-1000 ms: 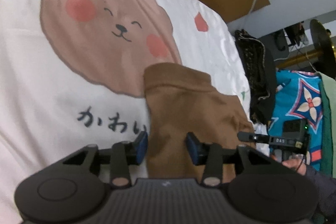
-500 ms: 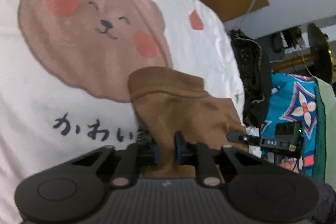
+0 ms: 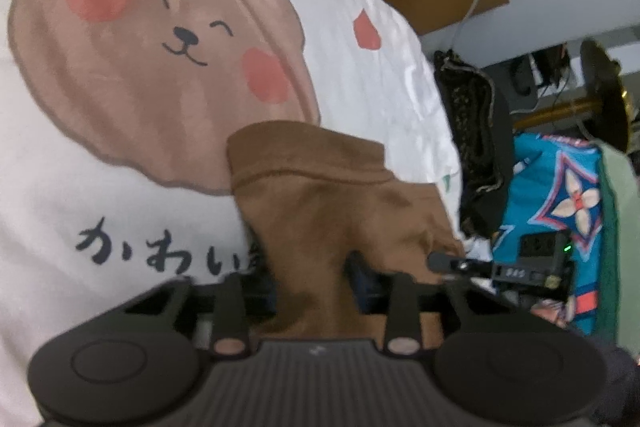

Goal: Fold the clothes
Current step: 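Close both tools on the folded brown shirt edge, then lift the folded shirt with both tools and carry it off the bed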

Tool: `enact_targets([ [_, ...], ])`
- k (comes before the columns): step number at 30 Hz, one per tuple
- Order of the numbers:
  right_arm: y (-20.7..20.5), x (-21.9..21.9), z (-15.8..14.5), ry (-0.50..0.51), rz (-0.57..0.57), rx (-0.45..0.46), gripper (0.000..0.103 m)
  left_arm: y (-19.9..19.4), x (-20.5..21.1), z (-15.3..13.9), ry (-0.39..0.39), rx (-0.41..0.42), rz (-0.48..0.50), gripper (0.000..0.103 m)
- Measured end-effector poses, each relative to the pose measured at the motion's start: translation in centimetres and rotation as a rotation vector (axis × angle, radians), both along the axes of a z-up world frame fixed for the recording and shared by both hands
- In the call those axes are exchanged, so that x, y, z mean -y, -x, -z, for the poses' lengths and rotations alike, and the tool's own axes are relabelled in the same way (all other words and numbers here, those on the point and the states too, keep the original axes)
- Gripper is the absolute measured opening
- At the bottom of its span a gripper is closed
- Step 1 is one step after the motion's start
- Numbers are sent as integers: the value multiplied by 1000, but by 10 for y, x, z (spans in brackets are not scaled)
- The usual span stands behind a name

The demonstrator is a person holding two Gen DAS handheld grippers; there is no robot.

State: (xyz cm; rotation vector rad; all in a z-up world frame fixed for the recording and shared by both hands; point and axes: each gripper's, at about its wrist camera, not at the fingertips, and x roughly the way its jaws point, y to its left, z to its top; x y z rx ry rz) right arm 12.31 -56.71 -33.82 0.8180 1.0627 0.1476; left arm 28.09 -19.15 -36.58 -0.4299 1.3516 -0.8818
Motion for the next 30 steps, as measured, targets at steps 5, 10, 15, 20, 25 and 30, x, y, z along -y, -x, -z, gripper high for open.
enact_targets([
  [5, 0, -4, -6, 22, 7, 0, 18, 5, 2, -10, -32, 50, 13, 11],
  [10, 1, -10, -20, 68, 14, 4, 16, 12, 1, -26, -73, 96, 3, 10],
  [15, 6, -18, -41, 116, 23, 17, 16, 24, 3, -47, -141, 142, -16, 10],
  [20, 9, -33, -70, 170, 22, 24, 15, 42, 10, -72, -225, 185, -15, 9],
  [25, 22, -56, -105, 256, -25, 55, 14, 61, 14, -107, -261, 230, -22, 9],
  [30, 40, -60, -138, 284, -51, 66, 14, 83, 17, -143, -255, 271, -32, 9],
])
